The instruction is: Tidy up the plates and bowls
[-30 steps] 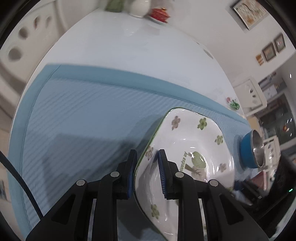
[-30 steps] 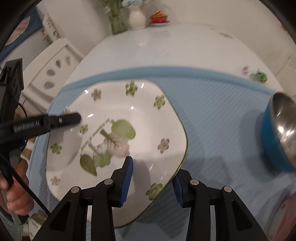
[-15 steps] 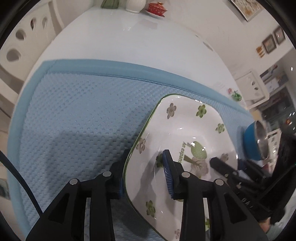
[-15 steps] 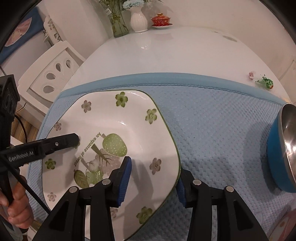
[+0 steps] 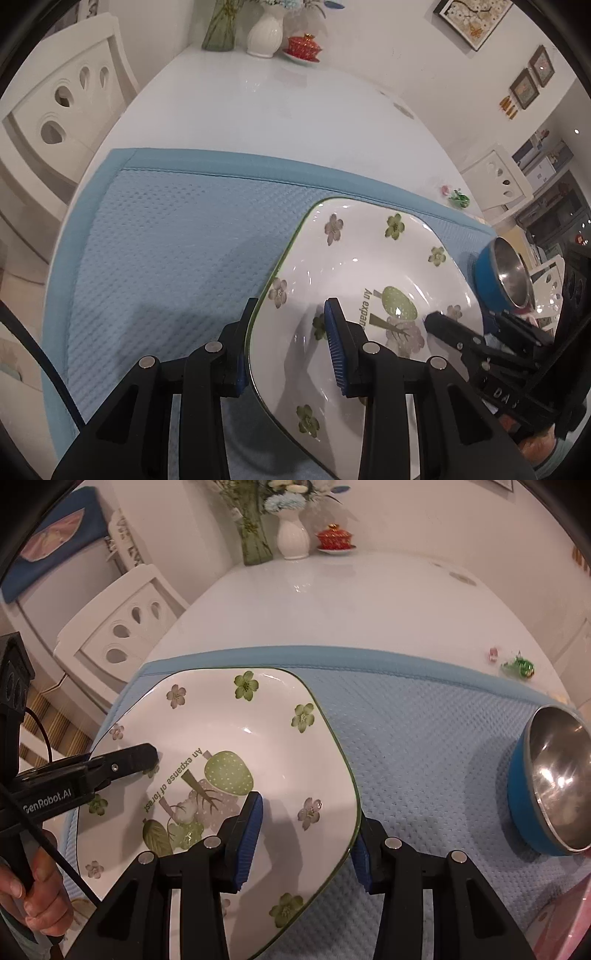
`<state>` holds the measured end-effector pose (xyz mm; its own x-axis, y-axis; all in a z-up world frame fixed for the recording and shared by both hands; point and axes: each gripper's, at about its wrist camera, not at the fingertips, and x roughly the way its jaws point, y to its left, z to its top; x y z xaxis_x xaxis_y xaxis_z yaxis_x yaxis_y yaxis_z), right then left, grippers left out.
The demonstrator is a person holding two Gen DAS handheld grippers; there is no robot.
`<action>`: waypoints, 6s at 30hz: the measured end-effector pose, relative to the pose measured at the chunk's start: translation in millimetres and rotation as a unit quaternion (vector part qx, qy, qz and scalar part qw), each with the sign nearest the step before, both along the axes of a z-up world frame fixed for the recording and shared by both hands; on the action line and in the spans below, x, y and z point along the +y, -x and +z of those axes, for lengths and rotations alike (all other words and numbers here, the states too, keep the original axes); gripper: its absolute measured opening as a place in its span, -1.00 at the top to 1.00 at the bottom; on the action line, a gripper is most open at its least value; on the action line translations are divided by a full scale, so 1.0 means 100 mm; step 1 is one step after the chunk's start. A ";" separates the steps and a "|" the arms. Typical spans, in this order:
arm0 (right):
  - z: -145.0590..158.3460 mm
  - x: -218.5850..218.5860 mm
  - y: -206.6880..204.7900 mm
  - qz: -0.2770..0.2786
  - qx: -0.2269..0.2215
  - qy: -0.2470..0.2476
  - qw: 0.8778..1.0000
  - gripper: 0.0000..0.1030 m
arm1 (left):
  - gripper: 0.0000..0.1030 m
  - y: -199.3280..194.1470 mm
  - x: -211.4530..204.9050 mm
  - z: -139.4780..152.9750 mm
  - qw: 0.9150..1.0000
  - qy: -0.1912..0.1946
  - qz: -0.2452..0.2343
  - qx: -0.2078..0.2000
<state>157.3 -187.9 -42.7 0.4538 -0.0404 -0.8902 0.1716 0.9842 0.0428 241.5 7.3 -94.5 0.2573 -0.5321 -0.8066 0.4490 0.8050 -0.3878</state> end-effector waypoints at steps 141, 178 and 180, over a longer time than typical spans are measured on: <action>0.39 1.18 1.61 -0.009 0.027 0.025 0.999 0.02 | 0.34 1.40 1.01 1.03 0.997 -0.017 -0.023 -0.073; 0.14 -2.56 2.23 -0.201 0.046 -0.088 0.975 0.13 | 0.38 2.00 -2.54 0.25 0.992 0.029 -0.074 0.097; 0.08 -2.55 2.23 -0.199 0.051 -0.091 0.974 0.35 | 0.56 2.02 -2.58 0.20 0.991 0.031 -0.077 0.107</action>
